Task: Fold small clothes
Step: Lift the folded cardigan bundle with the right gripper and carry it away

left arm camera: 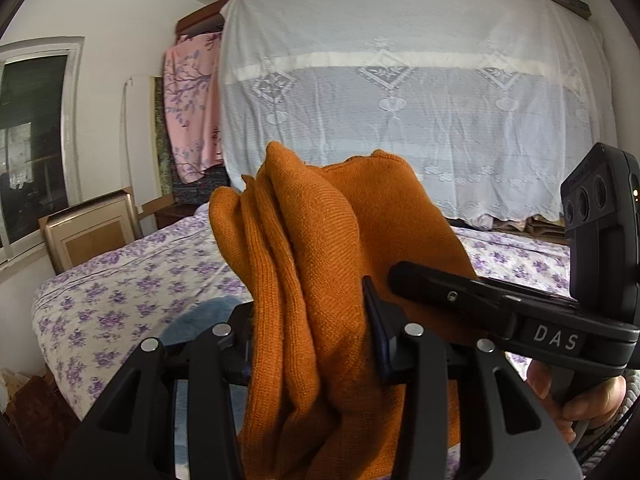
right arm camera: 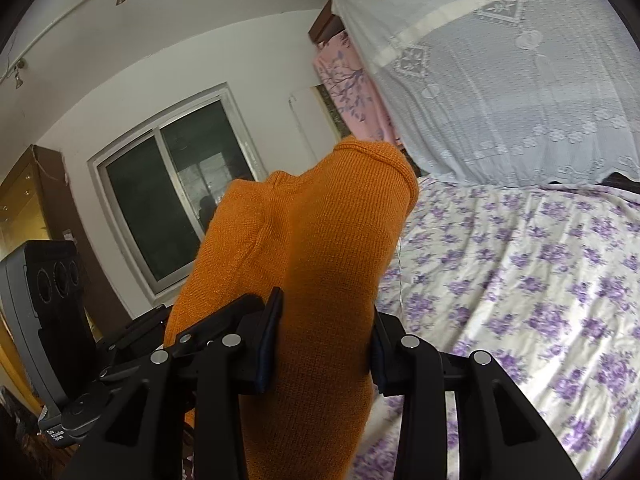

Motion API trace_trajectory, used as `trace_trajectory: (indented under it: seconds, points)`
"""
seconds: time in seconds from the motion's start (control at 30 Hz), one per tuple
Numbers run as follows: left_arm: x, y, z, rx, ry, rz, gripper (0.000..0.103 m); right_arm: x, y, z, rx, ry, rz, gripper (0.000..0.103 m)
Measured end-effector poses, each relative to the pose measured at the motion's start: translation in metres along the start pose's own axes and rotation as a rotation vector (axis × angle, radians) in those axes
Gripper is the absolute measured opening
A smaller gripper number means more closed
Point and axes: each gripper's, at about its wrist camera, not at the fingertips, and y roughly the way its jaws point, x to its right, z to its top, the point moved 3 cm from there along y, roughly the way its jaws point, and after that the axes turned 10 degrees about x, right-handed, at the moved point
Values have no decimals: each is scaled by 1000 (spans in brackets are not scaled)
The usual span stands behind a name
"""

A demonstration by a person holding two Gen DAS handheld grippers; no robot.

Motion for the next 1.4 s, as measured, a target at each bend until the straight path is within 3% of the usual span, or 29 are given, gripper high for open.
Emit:
trace_trajectory:
  seconds: [0.63,1.4]
  points:
    - [-86,18,-18,-32,-66,118,40,-32,92,-19,-121,-26,75,38]
    - [-133,81,-93,-193,-150,145,40,6,173,-82,-298,-1,15,38]
